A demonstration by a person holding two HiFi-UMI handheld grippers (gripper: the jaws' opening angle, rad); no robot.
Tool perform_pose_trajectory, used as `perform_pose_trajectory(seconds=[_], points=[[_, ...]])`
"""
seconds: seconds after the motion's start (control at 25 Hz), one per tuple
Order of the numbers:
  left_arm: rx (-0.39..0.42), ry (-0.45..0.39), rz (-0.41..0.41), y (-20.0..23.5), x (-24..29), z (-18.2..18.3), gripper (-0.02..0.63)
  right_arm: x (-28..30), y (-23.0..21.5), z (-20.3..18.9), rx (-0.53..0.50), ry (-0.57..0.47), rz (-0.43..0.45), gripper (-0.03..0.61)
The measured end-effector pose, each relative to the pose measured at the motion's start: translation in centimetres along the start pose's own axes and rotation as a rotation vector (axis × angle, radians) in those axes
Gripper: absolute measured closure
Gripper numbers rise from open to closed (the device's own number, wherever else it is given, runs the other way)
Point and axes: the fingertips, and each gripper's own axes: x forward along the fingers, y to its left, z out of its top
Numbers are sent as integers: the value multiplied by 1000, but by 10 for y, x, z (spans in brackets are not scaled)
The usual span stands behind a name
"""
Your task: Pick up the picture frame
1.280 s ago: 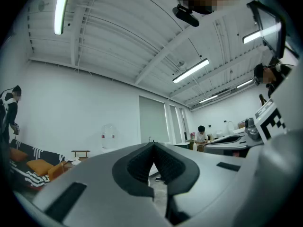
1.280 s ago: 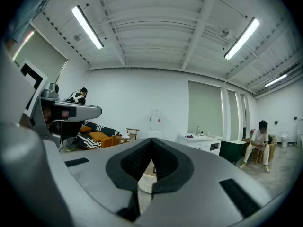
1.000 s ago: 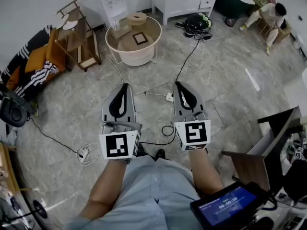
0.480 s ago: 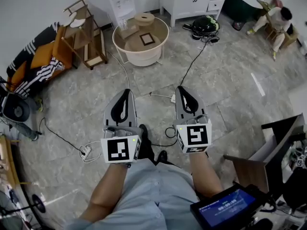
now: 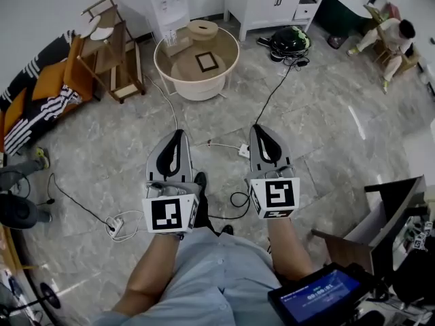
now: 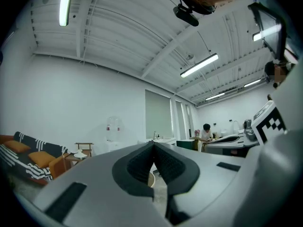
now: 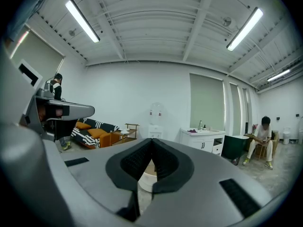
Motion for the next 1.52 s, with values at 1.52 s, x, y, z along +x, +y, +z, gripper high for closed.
perform_pose_trajectory(seconds=[1.52], points=[[-20, 78, -36, 167, 428, -48, 603, 444, -137, 31, -19, 38, -28, 565]])
